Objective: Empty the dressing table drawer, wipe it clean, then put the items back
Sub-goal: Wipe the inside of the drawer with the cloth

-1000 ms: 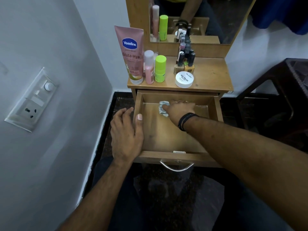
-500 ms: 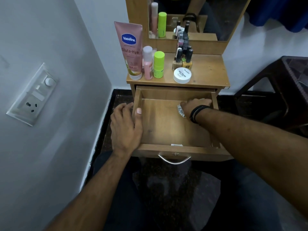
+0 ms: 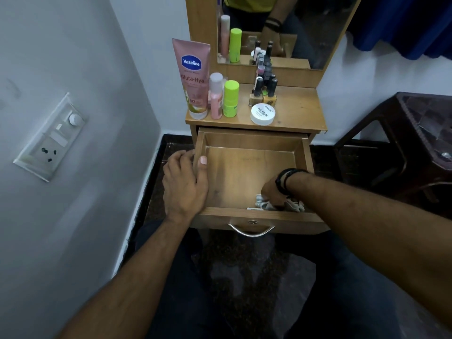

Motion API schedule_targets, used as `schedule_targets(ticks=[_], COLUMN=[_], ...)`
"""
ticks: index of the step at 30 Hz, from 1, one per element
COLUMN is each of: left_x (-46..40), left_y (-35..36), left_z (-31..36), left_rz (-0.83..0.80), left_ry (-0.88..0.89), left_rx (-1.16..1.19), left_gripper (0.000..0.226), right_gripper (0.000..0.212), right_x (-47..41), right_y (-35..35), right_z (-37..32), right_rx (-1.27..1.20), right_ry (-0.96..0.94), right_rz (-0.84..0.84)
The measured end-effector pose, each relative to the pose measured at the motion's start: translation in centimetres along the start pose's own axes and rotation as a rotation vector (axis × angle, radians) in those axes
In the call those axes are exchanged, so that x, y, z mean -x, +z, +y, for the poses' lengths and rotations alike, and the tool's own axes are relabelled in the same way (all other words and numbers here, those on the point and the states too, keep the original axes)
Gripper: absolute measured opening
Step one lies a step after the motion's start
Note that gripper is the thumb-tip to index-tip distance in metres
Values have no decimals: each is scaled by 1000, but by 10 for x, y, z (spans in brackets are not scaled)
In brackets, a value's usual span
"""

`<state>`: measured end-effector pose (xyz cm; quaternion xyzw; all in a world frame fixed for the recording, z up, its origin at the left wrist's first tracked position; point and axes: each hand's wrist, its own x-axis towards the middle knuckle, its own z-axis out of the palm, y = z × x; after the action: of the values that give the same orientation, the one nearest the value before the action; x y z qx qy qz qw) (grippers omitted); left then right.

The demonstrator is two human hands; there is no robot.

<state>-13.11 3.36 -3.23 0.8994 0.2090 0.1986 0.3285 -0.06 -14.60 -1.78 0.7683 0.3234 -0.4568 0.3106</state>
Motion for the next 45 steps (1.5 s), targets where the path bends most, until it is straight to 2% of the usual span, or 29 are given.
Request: schedule_targets(ticks=[3,7,11,13,18,20,23,25,28,31,35,39,42,45], left_x=[0,-1,-3,-4,-3,-3,-7,-12,-13,-10,-10,-13,-15,-16], left_y=[0,0,2,2,1,-1,-4,-4,-4,-2,-1,-1,-1,-1], left_z=[-1,-2,-3,-4,-1,-2,-6,-5,-3,0,-5,-5,-5,-8], left_rz=[5,2,-6,-8,7,29,82,117,107,68,78,84,88,98], left_ry=[-1,6,3,-3,-9,-30,-62,-95,-144,-110,-133,-140,-140,-149], left_rx=[12,5,-8,-12,48,126,265,339,388,351,334,339,362,380], left_gripper=[53,52,52,52,54,57,60,63,64,50,42,45,47,45], right_gripper=[34,47,33,30,41,42,25,13,24,27,38,32,16,20], right_x=[21,39,34,33,56,66,73,77,75,81,82,83,80,70], right_y=[-6,-26,-45,-46,-40,-42,-48,-49,-48,-45,-38,-34,-39,-39], right_z=[-17,-50,-86,-89,-66,-56,-58,-69,-92,-88,-65,-64,-87,-106], right_rx=[-70,-389,-548,-558,-495,-556,-707,-740,-778,-693,-594,-560,-752,-907], right_ry=[-67,-187,-259,-256,-261,-285,-409,-417,-407,-391,-243,-274,-350,-364], right_rz=[108,274,327,352,317,303,342,432,502,492,365,420,538,601])
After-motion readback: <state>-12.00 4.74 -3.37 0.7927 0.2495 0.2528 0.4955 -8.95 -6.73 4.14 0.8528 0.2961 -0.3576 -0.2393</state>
